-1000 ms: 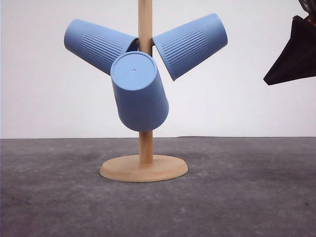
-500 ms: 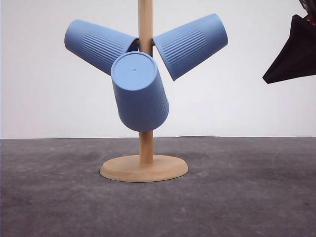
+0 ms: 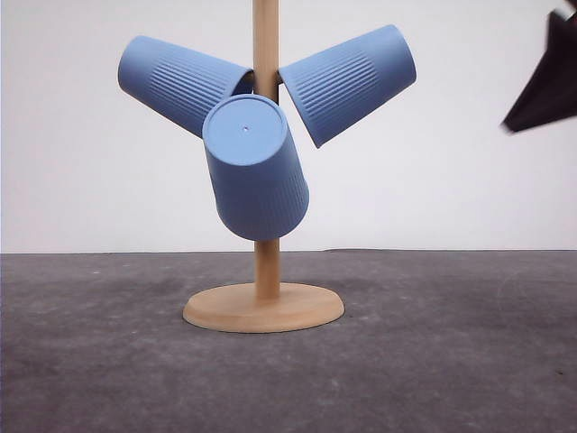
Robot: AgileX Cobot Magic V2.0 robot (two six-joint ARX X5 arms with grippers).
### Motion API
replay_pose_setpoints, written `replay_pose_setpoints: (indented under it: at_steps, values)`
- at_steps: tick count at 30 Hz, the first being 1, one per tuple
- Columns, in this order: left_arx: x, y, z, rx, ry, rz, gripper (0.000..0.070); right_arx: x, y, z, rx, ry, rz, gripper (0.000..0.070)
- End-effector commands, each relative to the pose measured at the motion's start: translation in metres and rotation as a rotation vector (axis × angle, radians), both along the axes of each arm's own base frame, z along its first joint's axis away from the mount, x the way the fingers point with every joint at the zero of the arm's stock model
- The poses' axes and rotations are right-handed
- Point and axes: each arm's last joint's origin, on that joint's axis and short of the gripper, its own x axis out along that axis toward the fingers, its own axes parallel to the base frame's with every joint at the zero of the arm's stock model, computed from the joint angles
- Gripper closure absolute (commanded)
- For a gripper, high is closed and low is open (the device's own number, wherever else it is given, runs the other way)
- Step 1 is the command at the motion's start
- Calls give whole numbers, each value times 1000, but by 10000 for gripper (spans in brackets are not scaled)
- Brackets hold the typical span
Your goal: Place three cups
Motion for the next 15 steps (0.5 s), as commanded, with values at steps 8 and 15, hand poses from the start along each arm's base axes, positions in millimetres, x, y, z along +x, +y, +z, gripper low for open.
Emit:
replay_pose_setpoints:
  at_steps: [8, 15]
  values:
    - [1, 0, -5, -1, 18, 4, 700, -61, -22, -49, -114, -225, -484, 687]
    - [1, 0, -5, -1, 18, 4, 700, -83, -28, -90, -68, -320, -584, 687]
